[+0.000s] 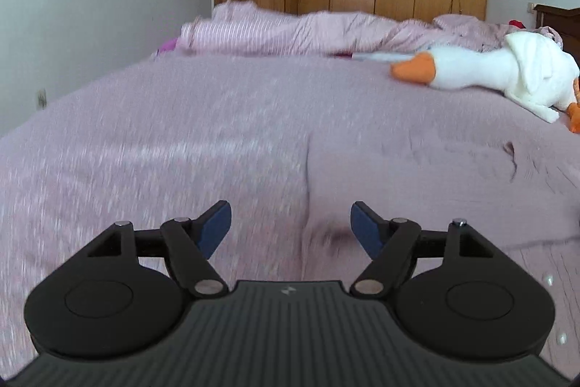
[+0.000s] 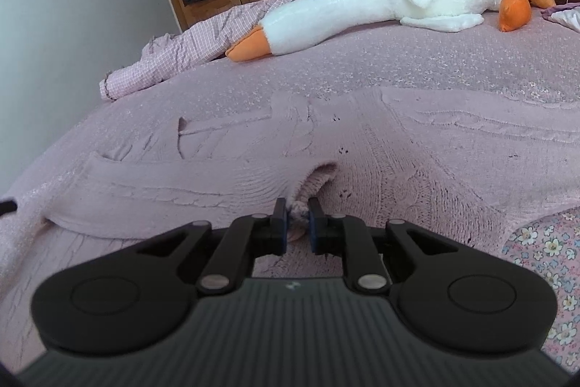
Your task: Fold small clothes
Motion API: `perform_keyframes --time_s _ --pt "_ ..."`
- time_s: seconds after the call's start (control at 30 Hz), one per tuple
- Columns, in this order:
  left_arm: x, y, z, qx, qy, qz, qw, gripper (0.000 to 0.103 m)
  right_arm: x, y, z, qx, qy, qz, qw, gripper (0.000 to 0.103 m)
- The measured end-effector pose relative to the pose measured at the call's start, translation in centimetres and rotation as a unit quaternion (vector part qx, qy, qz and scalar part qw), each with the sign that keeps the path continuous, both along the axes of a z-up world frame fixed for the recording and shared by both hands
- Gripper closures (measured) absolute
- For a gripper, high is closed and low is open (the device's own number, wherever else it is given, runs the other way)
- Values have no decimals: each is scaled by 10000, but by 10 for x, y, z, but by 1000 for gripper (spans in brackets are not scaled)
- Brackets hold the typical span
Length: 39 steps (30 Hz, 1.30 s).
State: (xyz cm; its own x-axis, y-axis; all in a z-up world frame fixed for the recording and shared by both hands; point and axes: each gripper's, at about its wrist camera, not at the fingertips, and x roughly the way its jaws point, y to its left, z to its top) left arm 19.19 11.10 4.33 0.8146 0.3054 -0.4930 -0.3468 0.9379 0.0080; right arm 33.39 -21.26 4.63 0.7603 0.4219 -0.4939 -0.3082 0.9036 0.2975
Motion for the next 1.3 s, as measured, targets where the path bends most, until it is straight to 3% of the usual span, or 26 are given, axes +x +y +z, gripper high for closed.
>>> perform_keyframes --time_s 0.1,0.13,0.17,0.23,0.3,0.43,0.5,0.53,0.6,0.67,0.73,0.83,0.97,1.1,1.2,1.3 --pt "30 -9 1 289 -37 -171 9994 27 1 -1 -2 28 47 -48 10000 80" --pt "39 -12 -3 410 54 -172 9990 35 0 -3 -1 67 41 -109 9999 77" --pt "48 -13 -9 497 174 -140 9985 55 0 -6 -1 110 20 -186 9998 71" --pt "62 -12 -26 477 521 -126 9974 77 -2 -13 2 143 -21 -385 9992 63" --pt "68 -9 -43 432 741 -106 9963 78 -3 -20 9 121 -46 -483 9987 60" --pt "70 -11 -41 508 704 51 9962 77 -10 -43 27 230 -265 -639 9973 55" --pt "66 -17 -30 434 703 118 9965 77 -15 -60 35 278 -412 -786 9957 32" --pt "60 -21 -23 368 637 85 9973 76 -18 -71 37 319 -491 -879 9944 29" --pt "44 -32 -4 255 375 -56 9990 70 -25 -96 37 469 -550 -1072 9916 28" --pt "29 -46 12 290 178 -232 9992 52 -30 -123 33 693 -377 -1282 9886 28" --pt "13 -62 26 428 11 -505 9978 45 -34 -145 27 1021 -186 -1438 9842 26" --pt "-10 -81 34 654 -121 -973 9930 40 -41 -164 21 1316 -14 -1503 9798 26" --pt "-25 -97 33 784 -159 -1210 9894 37 -51 -173 17 1178 -125 -1491 9817 26" --pt "-28 -100 25 347 -265 -1078 9932 31 -64 -190 9 854 -269 -1420 9858 29" --pt "-31 -97 11 0 -693 -1028 9923 26 -72 -215 11 -36 -551 -2264 9725 26" --pt "-33 -100 -5 -162 -996 -859 9912 26 -69 -262 4 581 -330 -2738 9595 27"
